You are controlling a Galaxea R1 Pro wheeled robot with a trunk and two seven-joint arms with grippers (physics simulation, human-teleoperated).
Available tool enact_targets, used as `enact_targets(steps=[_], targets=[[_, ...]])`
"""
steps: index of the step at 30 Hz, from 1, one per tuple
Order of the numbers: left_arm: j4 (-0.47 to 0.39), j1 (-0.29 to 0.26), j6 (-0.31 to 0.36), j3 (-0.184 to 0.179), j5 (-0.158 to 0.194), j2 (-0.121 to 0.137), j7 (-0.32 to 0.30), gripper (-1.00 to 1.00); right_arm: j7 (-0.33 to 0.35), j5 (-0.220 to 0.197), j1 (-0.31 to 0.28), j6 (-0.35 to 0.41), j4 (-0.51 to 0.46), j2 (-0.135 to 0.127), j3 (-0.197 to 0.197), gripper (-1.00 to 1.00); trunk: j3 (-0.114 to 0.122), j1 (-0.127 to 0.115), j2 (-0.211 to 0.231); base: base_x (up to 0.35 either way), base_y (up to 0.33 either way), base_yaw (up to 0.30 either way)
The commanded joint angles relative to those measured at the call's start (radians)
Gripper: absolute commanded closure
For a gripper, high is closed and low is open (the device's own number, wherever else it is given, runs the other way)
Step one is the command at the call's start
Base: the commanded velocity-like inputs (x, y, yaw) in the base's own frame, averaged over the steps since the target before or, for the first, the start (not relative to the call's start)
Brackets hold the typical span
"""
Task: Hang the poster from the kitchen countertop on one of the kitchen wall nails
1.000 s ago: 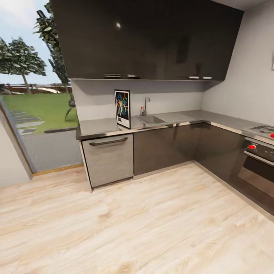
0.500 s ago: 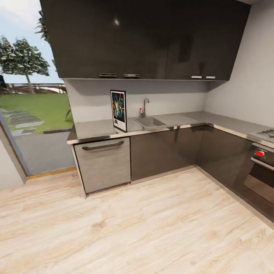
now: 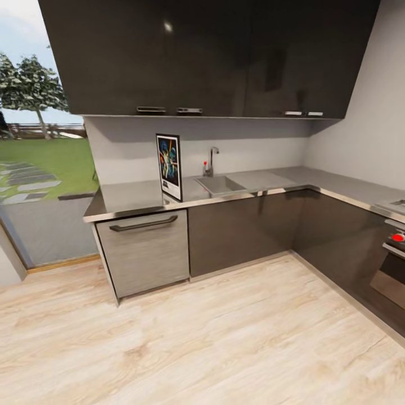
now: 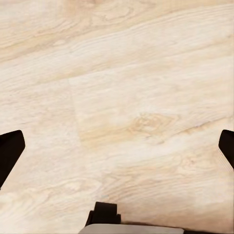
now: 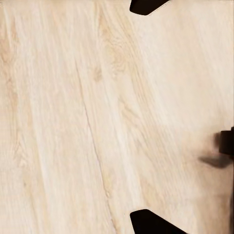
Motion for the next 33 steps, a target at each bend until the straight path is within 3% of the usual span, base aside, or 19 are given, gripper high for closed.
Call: enact_targets(steps=[1, 22, 28, 31, 33], targets=[[-0.001, 0.000, -0.001, 0.003, 0.000, -0.001, 0.000, -1.00, 0.000, 0.008, -0.001, -0.003, 0.001, 0.000, 0.000, -1.00, -0.001, 0.001, 0.000, 0.335, -0.009, 0.000], [-0.024, 0.001, -0.001, 0.010, 0.003, -0.001, -0.003, -1.00, 0.000, 0.005, -0.001, -0.004, 0.001, -0.001, -0.003, -1.00, -0.001, 0.001, 0.000, 0.338, -0.001, 0.000], [-0.154, 0.000, 0.004, 0.012, 0.004, -0.004, -0.002, -1.00, -0.002, 0.005, -0.001, -0.005, -0.002, -0.005, -0.008, -1.00, -0.001, 0.001, 0.000, 0.334, 0.000, 0.000], [-0.252, 0.000, 0.005, 0.011, 0.004, -0.005, -0.001, -1.00, -0.003, 0.005, -0.001, -0.027, -0.004, -0.008, -0.010, -1.00, -0.001, 0.001, 0.000, 0.179, 0.000, 0.000], [-0.378, 0.001, 0.013, 0.008, 0.003, -0.017, -0.002, -1.00, -0.004, 0.005, -0.001, -0.066, -0.004, -0.019, -0.011, -1.00, -0.001, 0.001, 0.000, 0.074, 0.000, 0.000]])
